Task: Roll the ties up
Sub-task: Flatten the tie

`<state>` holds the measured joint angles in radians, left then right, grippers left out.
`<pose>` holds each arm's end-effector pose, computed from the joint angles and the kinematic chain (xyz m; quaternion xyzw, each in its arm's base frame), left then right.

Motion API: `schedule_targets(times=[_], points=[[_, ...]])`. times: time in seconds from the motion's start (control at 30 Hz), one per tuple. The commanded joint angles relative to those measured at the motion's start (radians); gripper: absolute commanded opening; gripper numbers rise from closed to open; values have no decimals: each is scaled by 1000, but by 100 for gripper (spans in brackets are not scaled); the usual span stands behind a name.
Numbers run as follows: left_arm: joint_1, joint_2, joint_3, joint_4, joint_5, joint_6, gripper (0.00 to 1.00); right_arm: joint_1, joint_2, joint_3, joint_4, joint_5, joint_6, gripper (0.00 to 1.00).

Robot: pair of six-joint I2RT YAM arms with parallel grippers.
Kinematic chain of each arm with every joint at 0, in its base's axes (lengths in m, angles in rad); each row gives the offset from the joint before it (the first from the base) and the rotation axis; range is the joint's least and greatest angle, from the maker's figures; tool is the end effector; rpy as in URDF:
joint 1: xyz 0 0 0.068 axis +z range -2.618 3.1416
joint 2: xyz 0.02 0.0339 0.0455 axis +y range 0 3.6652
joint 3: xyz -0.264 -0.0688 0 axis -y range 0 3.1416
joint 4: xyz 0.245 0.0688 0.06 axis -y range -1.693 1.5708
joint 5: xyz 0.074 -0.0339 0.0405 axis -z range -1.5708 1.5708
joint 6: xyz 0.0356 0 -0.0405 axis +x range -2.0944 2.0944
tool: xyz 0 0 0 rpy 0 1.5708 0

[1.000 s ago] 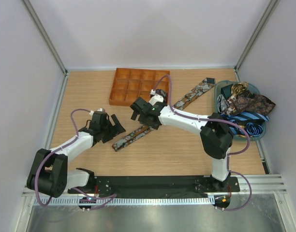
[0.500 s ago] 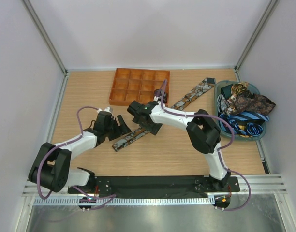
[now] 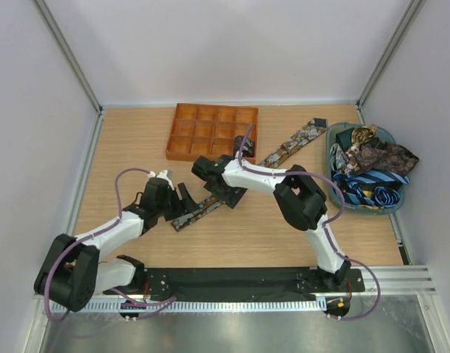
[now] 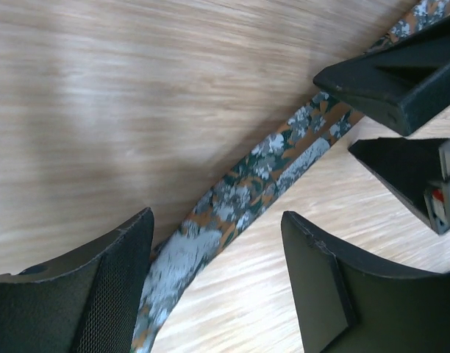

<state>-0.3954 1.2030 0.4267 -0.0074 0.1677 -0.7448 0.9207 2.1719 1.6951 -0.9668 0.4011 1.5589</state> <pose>0.2000 -0.0899 0.1540 -0.1283 0.9119 -0.2714 0.2799 0.2702 0.3323 0.1662 0.3188 0.9246 -0.0057 0.2083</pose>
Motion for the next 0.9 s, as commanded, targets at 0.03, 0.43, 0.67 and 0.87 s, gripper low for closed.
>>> schedule_targets(times=[0.03,0.43,0.67,0.87], points=[[-3,-135,-22,-60,-71,13,72,-3,9,-17,-46,10,66,77],[-2,-146,3,-108,-142,28,78,-36,-20,-46,19,54,61,46],[-2,-175,21,-149,-189,21,83,-45,-53,-78,99,62,-3,72],[-2,-249,69,-284,-247,-16,91,-28,-121,-87,123,77,-143,94]])
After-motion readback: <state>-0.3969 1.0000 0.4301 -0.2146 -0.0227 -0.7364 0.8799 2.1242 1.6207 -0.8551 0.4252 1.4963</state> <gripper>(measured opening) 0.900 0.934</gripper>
